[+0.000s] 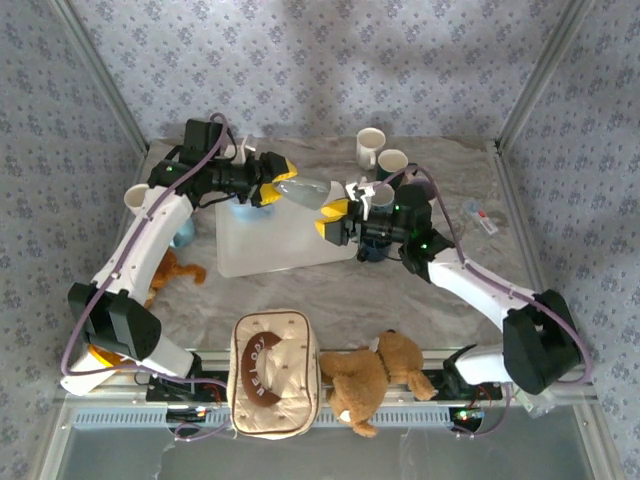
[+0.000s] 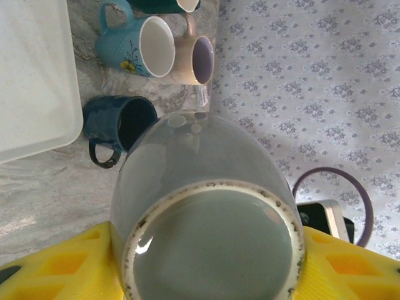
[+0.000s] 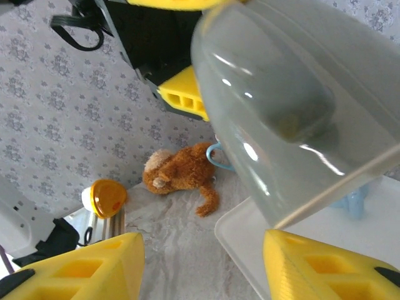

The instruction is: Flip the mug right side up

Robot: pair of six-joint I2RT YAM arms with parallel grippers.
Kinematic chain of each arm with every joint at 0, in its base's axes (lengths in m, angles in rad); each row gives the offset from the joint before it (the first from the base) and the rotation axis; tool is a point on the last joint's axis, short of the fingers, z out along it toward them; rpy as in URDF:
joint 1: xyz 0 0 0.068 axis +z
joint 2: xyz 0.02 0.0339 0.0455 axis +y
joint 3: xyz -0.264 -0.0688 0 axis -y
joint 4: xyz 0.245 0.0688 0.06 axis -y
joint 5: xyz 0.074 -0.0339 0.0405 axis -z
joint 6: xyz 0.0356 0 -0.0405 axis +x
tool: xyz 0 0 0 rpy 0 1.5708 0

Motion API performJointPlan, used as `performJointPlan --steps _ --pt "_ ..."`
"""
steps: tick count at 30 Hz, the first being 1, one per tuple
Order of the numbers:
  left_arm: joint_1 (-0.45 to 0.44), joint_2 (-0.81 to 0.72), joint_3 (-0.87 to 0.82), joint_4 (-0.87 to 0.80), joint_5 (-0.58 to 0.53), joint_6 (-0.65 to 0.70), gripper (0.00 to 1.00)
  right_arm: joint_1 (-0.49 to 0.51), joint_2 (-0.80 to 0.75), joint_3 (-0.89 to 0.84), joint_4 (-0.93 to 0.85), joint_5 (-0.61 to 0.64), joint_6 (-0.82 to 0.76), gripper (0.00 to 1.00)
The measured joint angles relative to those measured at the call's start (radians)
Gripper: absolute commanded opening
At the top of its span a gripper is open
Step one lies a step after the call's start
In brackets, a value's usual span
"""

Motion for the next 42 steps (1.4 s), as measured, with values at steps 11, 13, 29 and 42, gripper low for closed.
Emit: performJointPlan --steps 11,13,29,42 --pt "-0.005 -0.045 0.003 0.008 0.024 -0.042 0.48 0.008 0.069 0.016 0.144 -0.003 -0.074 0.50" --pt "-0.008 -0.045 0.003 0.008 0.030 -0.047 0.48 0.013 0.074 0.030 0.163 -0.003 -0.089 0.46" --pt "-0.007 -0.045 0.006 0.021 0.045 -0.072 0.61 0.028 0.133 0.056 0.296 -0.010 -0.113 0.12" --pt "-0.008 -0.043 0.046 -0.005 0.041 0.015 0.99 0.029 0.133 0.061 0.274 -0.020 -0.116 0.00"
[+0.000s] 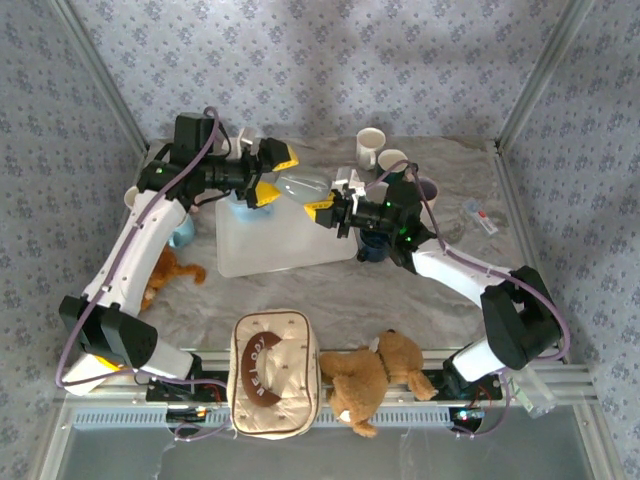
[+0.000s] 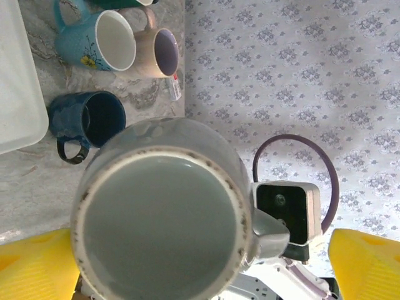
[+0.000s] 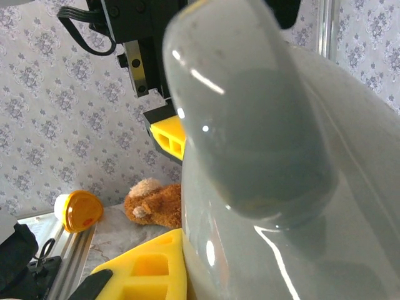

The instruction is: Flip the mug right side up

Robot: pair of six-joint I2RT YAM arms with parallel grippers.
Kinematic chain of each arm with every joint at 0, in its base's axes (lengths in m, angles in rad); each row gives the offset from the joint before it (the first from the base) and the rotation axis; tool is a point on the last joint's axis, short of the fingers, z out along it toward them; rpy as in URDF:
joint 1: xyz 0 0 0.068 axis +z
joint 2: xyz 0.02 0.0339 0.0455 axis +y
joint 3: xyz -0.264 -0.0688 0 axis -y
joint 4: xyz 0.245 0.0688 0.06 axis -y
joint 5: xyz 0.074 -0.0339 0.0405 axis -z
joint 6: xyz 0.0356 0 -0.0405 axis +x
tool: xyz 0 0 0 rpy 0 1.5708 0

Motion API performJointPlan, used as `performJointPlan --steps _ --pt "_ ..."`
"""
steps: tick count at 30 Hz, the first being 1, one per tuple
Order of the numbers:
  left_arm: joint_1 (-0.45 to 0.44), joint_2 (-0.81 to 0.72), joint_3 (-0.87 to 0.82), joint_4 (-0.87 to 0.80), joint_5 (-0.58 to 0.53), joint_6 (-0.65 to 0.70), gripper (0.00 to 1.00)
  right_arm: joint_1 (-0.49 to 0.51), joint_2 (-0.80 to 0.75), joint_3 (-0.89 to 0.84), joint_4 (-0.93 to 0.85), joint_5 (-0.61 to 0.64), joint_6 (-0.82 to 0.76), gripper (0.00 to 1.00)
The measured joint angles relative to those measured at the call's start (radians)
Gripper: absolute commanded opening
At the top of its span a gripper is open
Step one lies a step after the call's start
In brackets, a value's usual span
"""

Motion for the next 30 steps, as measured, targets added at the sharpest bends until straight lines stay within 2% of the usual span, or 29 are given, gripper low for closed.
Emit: performJointPlan --steps 4,8,12,17,25,30 --pt "0.004 -0.001 0.018 -0.027 -0.021 0.087 0.99 0.000 -0.026 0.006 -0.068 0.025 -0.008 0.00" --pt "0.037 -0.011 0.017 -0.034 -0.067 0.189 0.99 0.000 -0.090 0.006 -0.245 0.108 -0.016 0.00" --pt "0.062 -0.058 -0.014 -0.044 -0.147 0.308 0.99 -0.004 -0.186 0.024 -0.495 0.244 -0.019 0.00" --pt "0.061 -0.122 -0.078 -0.053 -0.228 0.473 0.98 -0.008 -0.321 0.098 -0.827 0.476 0.012 0.00" --pt "0.061 -0.171 -0.249 0.029 -0.280 0.648 0.97 -0.082 -0.408 0.175 -1.186 0.709 0.196 0.00" --pt "0.061 -0.173 -0.303 0.073 -0.282 0.696 0.97 -0.187 -0.385 0.203 -1.360 0.745 0.327 0.00"
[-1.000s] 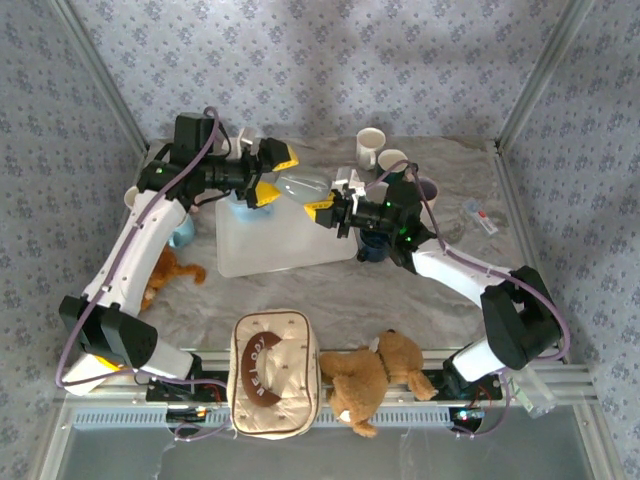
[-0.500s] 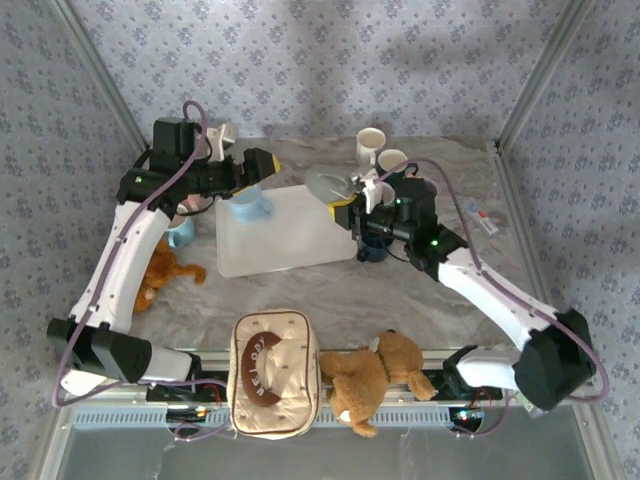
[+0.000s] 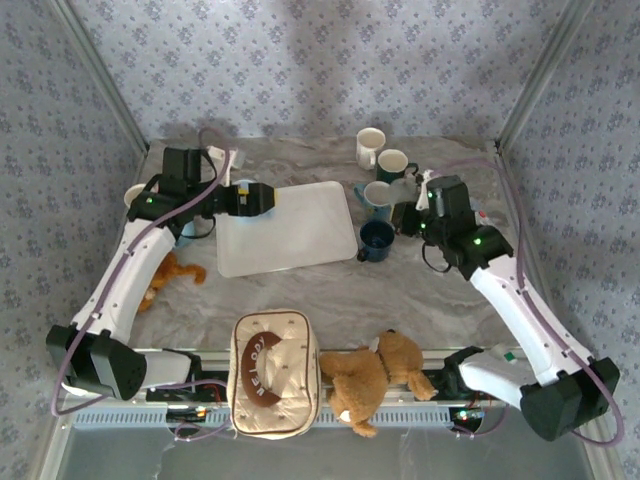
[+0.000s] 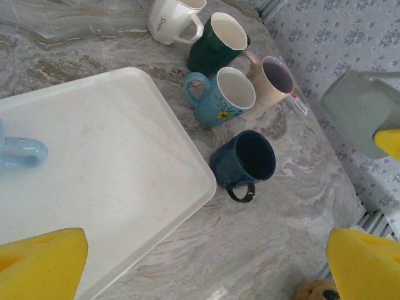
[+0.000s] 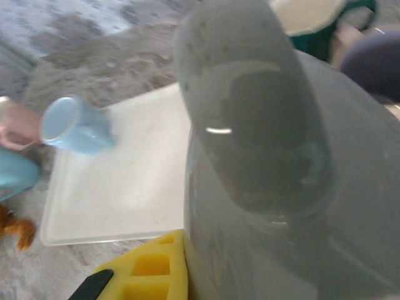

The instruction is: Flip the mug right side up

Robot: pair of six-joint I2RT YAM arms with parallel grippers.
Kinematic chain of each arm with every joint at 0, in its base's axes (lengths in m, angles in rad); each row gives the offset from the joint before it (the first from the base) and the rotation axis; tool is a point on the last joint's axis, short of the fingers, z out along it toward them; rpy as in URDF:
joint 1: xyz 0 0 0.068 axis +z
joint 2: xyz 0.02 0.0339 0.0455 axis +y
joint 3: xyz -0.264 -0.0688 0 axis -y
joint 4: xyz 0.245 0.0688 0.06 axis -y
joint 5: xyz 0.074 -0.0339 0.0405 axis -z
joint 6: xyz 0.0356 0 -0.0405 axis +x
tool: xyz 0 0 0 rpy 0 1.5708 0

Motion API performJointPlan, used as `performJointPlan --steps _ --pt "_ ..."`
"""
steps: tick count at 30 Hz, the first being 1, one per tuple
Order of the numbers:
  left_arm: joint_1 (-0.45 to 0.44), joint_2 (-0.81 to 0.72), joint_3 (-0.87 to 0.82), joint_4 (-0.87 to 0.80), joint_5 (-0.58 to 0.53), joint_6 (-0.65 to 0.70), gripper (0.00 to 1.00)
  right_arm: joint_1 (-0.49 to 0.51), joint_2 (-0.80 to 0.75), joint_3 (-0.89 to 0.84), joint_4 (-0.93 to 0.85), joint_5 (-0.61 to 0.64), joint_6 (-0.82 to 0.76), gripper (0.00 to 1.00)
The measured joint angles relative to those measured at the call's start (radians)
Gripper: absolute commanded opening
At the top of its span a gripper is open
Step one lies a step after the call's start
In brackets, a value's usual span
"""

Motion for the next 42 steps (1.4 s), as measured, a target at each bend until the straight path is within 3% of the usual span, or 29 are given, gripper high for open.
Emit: performJointPlan --steps 8,17,28,35,42 --pt "0.000 0.002 -0.002 0.029 -0.004 0.067 0.97 -0.064 0.189 0.218 -0.262 0.003 0.071 0.00" --pt "0.000 0.026 0.001 0.016 -0.004 0.078 0.96 -0.095 0.194 0.225 -0.454 0.018 0.058 0.00" --pt "-0.007 0.029 -0.013 0.006 -0.014 0.079 0.97 -0.120 0.150 0.157 -0.571 -0.031 0.004 0.00" --pt "-0.009 0.029 -0.042 -0.001 -0.023 0.082 0.97 -0.095 0.216 0.156 -0.605 -0.039 -0.055 0.00" --pt "-0.009 0.031 -0.067 -0.015 -0.034 0.083 0.97 -0.098 0.380 0.195 -0.618 -0.038 -0.132 0.00"
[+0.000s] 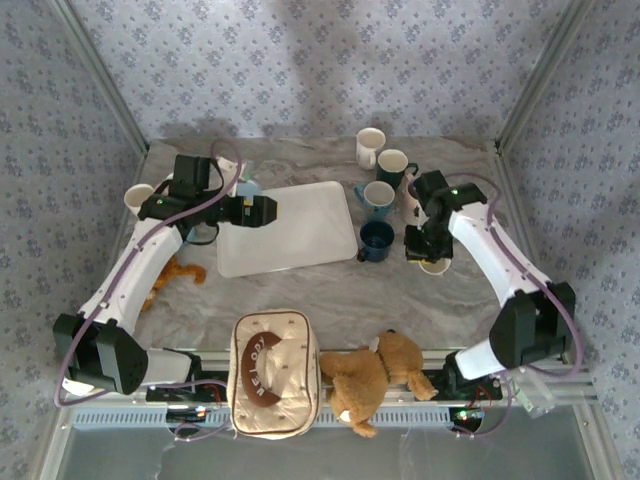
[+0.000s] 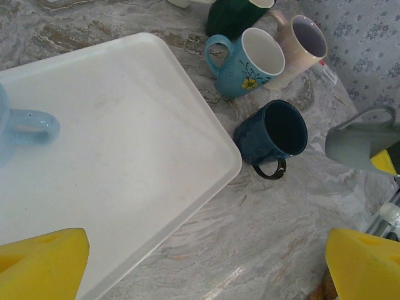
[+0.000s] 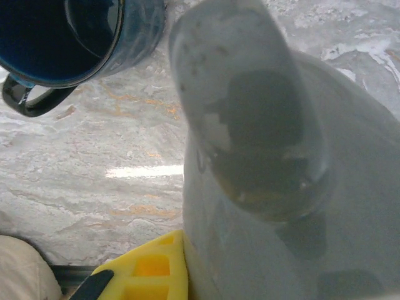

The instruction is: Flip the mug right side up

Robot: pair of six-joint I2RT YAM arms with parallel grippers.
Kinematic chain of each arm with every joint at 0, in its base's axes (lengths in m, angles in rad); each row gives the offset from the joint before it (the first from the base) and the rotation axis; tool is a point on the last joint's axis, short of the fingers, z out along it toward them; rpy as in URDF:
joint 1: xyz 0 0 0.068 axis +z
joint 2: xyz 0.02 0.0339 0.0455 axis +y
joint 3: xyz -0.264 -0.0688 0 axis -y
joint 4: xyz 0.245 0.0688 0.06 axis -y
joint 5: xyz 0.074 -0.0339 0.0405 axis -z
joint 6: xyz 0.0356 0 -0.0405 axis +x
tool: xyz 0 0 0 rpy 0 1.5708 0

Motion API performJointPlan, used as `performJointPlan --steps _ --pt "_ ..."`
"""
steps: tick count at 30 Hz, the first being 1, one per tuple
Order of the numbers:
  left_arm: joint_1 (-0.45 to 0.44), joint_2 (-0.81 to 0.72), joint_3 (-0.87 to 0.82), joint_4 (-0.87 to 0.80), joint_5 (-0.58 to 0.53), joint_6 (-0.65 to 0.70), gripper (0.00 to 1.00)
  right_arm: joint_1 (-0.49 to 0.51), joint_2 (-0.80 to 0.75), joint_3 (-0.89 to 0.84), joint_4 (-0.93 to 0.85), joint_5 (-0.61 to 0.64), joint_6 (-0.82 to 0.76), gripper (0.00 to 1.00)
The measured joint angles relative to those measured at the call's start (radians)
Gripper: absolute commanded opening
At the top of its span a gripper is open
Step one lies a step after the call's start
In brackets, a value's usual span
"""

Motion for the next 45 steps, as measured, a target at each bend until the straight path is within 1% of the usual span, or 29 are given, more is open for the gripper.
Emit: performJointPlan --steps 7,13,19,24,29,36,40,45 --pt "0.000 0.011 0.000 -0.006 -0.011 0.002 0.96 -0.042 0.110 0.076 0.006 -0.002 -0.058 0.00" --pt "-0.004 0.034 0.000 -0.022 -0.018 0.011 0.96 -0.044 0.237 0.196 0.014 -0.012 -0.112 0.00" --pt "-0.007 0.034 0.000 -0.055 -0.037 0.028 0.96 -0.045 0.314 0.205 0.025 -0.011 -0.122 0.00" --pt "-0.007 0.034 0.000 -0.064 -0.044 0.030 0.96 -0.045 0.335 0.205 0.043 -0.016 -0.122 0.00" --pt "-0.007 0.034 0.000 -0.082 -0.048 0.035 0.97 -0.045 0.365 0.205 0.059 -0.021 -0.122 0.05" --pt "-0.007 0.034 0.000 -0.106 -0.067 0.044 0.97 -0.045 0.378 0.208 0.065 -0.024 -0.122 0.06" --pt "-0.007 0.034 0.000 -0.112 -0.071 0.047 0.96 -0.045 0.381 0.212 0.065 -0.027 -0.122 0.09" --pt "-0.007 0.034 0.000 -0.116 -0.074 0.047 0.96 -0.045 0.383 0.215 0.065 -0.027 -0.122 0.15"
